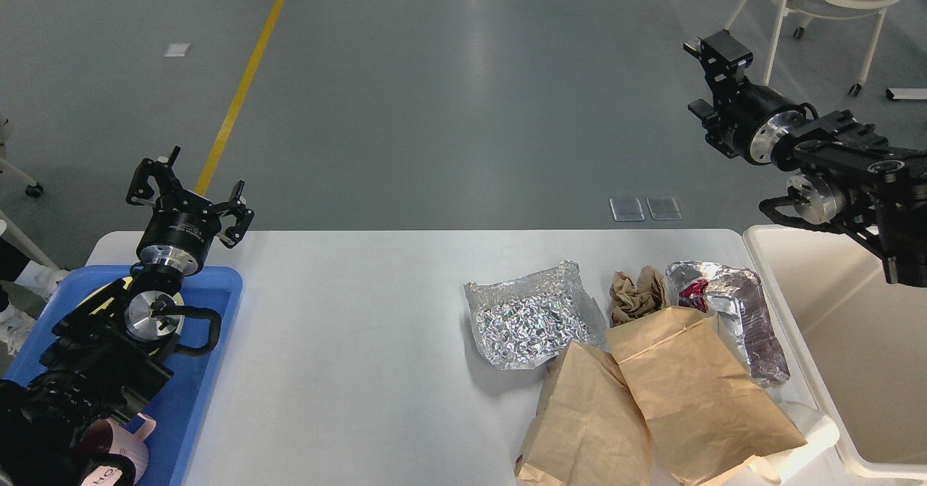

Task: Tidy desktop
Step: 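Raise the right gripper up and away from the paper bags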

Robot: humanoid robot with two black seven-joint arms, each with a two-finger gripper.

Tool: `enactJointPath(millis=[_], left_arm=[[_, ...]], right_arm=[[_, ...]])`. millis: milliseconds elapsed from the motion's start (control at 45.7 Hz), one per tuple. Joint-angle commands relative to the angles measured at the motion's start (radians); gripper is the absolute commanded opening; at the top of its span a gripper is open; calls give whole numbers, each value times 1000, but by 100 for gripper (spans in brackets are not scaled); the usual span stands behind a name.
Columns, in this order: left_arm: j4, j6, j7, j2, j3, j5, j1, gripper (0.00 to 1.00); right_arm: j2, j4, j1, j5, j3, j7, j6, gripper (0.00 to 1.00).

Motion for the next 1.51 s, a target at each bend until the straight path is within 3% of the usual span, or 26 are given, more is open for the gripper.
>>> enactJointPath(millis=[0, 416, 1138, 1489], left_arm=[[0, 1, 0, 0, 0, 0, 1, 100], [0, -1, 0, 0, 0, 0, 1, 99], [0, -1, 0, 0, 0, 0, 1, 99], [0, 1, 0, 0, 0, 0, 1, 99]], right_arm=[[-35, -9, -35, 1, 0, 0, 2, 100], [-182, -6, -138, -10, 63, 6, 11, 100], [53, -15, 50, 14, 199, -1, -1, 100], [149, -11, 200, 19, 60, -3, -1, 100]])
